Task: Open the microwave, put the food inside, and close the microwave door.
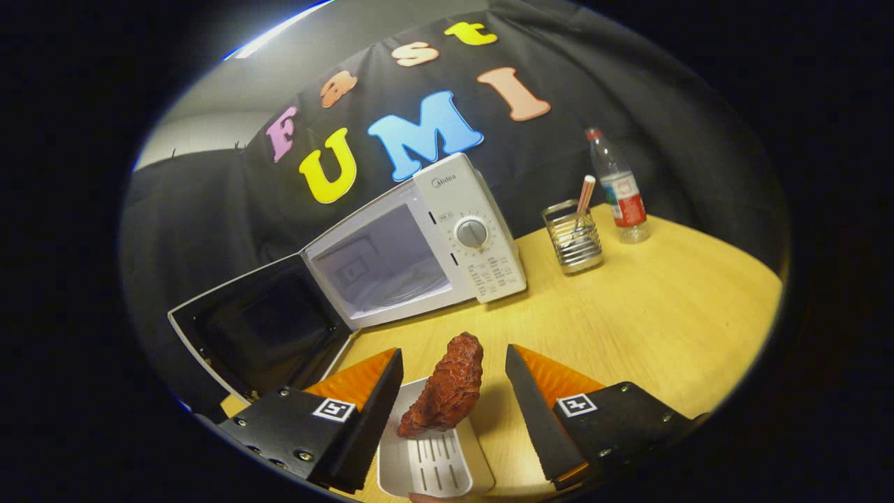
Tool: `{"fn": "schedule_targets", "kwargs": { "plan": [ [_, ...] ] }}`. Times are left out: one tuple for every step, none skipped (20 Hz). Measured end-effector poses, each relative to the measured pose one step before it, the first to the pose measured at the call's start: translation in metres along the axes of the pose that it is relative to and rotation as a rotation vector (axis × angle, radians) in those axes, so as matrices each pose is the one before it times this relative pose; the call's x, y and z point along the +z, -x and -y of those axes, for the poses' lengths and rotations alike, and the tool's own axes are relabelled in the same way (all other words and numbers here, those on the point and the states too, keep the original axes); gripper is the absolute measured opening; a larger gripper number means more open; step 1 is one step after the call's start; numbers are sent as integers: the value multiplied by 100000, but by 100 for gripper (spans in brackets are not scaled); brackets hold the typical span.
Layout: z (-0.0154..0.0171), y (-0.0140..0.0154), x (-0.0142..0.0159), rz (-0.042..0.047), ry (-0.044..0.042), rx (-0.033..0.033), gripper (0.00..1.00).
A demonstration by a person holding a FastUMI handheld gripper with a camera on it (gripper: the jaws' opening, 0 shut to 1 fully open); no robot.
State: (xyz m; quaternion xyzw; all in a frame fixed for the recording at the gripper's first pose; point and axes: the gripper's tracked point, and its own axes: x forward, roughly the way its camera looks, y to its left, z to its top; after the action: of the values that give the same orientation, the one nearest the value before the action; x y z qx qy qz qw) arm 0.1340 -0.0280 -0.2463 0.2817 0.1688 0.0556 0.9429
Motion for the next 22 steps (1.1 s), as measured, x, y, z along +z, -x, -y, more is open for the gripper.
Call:
{"fn": "schedule_targets", "kwargs": {
  "plan": [
    [27, -329, -204, -1130, -3523, 1509, 90],
    [-222, -290, -400, -1174, -3733, 3038, 89],
    [-11, -362, -280, -1486, -4448, 865, 84],
    [212, -163, -5, -1001, -3597, 155, 59],
    [256, -202, 62, 169, -1460, -414, 47],
    [-22, -194, -74, 401, -670, 1578, 29],
    [-123, 586, 365, 965, -808, 1435, 29],
    [-262, -428, -33, 207, -3451, 1105, 21],
    [-800, -29, 126, 57, -3859, 2978, 21],
    [155, 38, -112, -81, -473, 303, 14],
    [310, -59, -1, -189, 154, -606, 13],
    [-83, 81, -84, -900, -2060, 235, 14],
    [-208, 3, 62, -899, -3487, 793, 13],
    [-241, 205, 272, 347, -2525, 408, 14],
    [-110, 85, 591, 1519, 108, -491, 13],
    [-220, 9, 483, 2034, 1994, -521, 13],
    [-291, 196, 118, 608, 2972, -152, 13],
    [-407, 266, 78, 488, 1044, 476, 13],
    [-460, 134, 177, 35, -732, 959, 13],
    [-592, 77, 159, 271, -930, 1432, 13],
    [-455, 7, 290, 528, -375, 676, 13],
    [-324, -130, 253, 574, 261, 25, 13]
  ]
}}
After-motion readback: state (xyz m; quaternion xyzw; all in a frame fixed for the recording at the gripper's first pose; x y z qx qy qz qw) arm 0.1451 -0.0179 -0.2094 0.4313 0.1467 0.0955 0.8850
